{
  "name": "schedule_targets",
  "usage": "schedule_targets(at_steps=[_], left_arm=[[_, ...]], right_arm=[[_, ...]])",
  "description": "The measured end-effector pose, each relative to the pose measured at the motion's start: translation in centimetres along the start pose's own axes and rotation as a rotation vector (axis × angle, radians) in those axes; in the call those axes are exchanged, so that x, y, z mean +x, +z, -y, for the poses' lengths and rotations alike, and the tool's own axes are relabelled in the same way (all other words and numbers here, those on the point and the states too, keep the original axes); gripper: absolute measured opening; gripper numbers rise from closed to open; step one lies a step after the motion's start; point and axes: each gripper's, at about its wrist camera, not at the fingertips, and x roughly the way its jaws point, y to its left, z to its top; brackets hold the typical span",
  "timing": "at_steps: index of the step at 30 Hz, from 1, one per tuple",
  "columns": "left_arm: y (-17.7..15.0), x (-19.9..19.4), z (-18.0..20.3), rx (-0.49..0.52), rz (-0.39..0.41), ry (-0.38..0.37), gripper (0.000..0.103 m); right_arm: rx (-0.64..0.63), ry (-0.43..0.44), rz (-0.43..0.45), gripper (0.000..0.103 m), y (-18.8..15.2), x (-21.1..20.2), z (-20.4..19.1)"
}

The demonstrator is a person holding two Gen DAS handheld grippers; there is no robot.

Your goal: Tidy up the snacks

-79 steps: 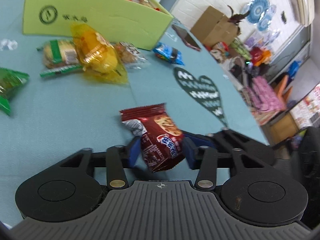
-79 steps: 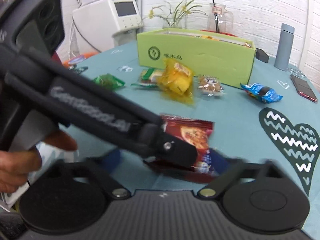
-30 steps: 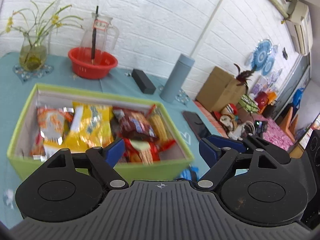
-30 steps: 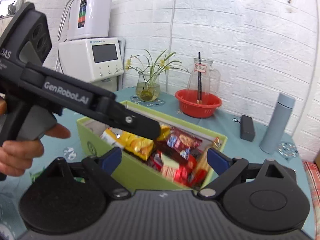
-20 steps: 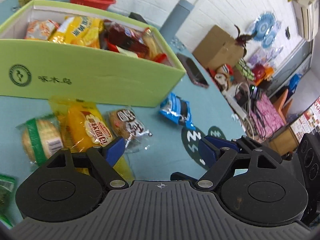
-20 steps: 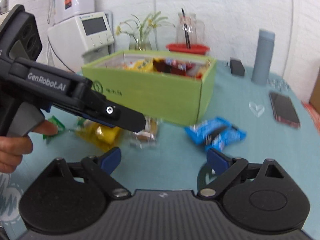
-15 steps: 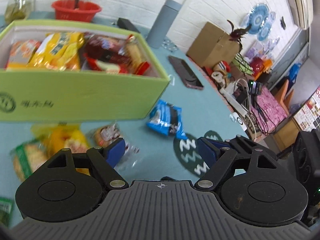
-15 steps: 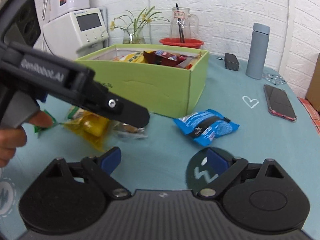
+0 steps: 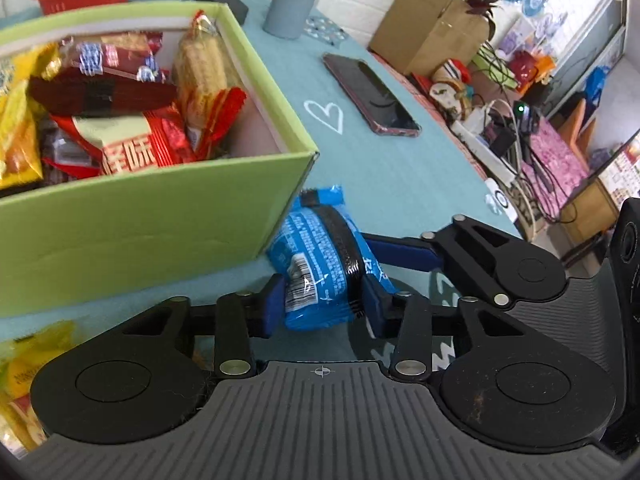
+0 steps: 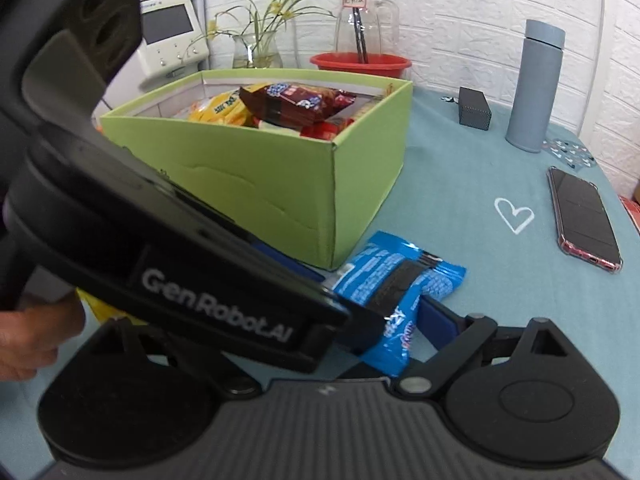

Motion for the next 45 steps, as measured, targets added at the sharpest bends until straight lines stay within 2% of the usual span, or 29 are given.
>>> schedule_targets(at_steps=[4,7,12,15,18,21,23,29,34,45], left_arm=[[-1.1,-1.0,0.6,0.018,0.005,-0.003,0.018],[-2.8,-2.4,1.4,0.017,0.011,-0.033,0.016],[-8.3,-5.5,3.3,0.032,0.035,-0.047,0.020],[-11.9,-7.1,3.2,-0.017,0.045,-0.076,0.023],[-13.9,-8.4,2.7,-0.071,0.050,-0.086,0.027],[-14.3,-9.8,2.3,-0.093,0.102,-0.045,0.041],[-14.5,-10.6,2.3,-0.091,0.136,-0.011,0.044],[-14.5,-9.9,2.8,-0.052,0.115,0.005,0.045],[-14.4,-8.7,2.8,-0.068,0.089,-0.006,0.045],[-14.1,-8.0,3.2,-0.052,0.096,0.000,0.046]], right_arm=[[0.054,0.035,0.008,0.095,-0.6,-1.1,-0.2],[0.078,0.047,0.017,0.095,-2.0,-2.7,-1.3],[0.081,0.057,0.040,0.095,-5.3,-6.2,-5.1],[0.079,0.058,0.045,0.095,-7.6,-8.0,-7.6],[0.067,0.061,0.054,0.094,-9.1,-9.4,-9.4],[0.049,0.011,0.097,0.094,-9.7,-10.8,-10.4],[0.044,-0.008,0.103,0.094,-9.7,-11.1,-10.6],[0.073,-0.025,0.096,0.094,-9.8,-10.6,-10.1],[0.088,-0.031,0.091,0.094,-9.9,-10.4,-9.9],[0.118,-0.015,0.066,0.094,-10.0,-9.1,-9.3]])
